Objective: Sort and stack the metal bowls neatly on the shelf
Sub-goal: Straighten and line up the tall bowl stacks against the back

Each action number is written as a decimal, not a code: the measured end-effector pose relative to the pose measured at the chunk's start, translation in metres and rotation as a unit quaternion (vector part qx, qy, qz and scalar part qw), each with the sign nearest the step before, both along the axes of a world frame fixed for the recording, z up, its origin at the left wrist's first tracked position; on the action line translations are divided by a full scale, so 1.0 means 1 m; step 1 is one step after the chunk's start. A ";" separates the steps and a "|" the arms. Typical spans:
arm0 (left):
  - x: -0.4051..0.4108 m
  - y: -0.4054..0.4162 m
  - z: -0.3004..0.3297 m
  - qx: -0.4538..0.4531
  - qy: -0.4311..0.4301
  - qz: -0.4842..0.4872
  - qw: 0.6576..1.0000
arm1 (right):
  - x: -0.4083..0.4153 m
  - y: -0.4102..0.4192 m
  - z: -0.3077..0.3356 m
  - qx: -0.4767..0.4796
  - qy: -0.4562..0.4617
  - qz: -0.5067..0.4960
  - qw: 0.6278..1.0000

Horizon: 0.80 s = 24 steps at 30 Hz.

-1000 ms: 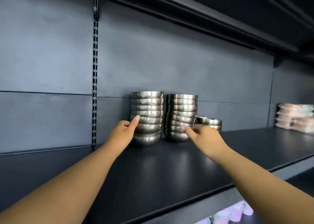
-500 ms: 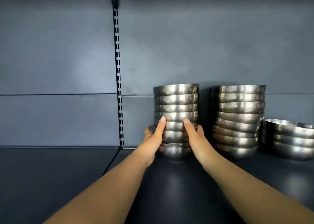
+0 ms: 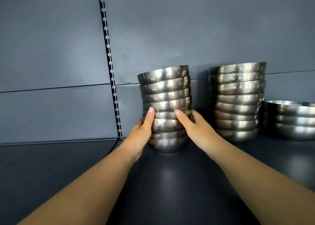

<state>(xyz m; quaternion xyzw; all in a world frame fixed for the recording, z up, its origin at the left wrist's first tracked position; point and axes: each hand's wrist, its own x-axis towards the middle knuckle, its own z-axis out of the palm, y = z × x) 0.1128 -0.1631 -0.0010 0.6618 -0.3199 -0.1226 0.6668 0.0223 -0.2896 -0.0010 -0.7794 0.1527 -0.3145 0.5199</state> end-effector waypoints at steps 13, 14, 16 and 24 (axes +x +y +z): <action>0.008 0.001 -0.002 -0.019 -0.048 -0.004 0.999 | -0.005 -0.003 -0.002 0.001 -0.040 0.063 0.997; 0.009 0.000 -0.002 -0.021 -0.048 -0.004 0.999 | -0.004 -0.005 -0.002 0.002 -0.045 0.066 0.997; 0.009 -0.002 -0.003 -0.018 -0.048 -0.004 0.999 | -0.004 -0.007 -0.002 -0.002 -0.051 0.070 0.996; 0.009 -0.003 -0.004 -0.030 -0.045 -0.022 0.998 | -0.002 -0.010 0.001 -0.043 -0.055 0.034 0.997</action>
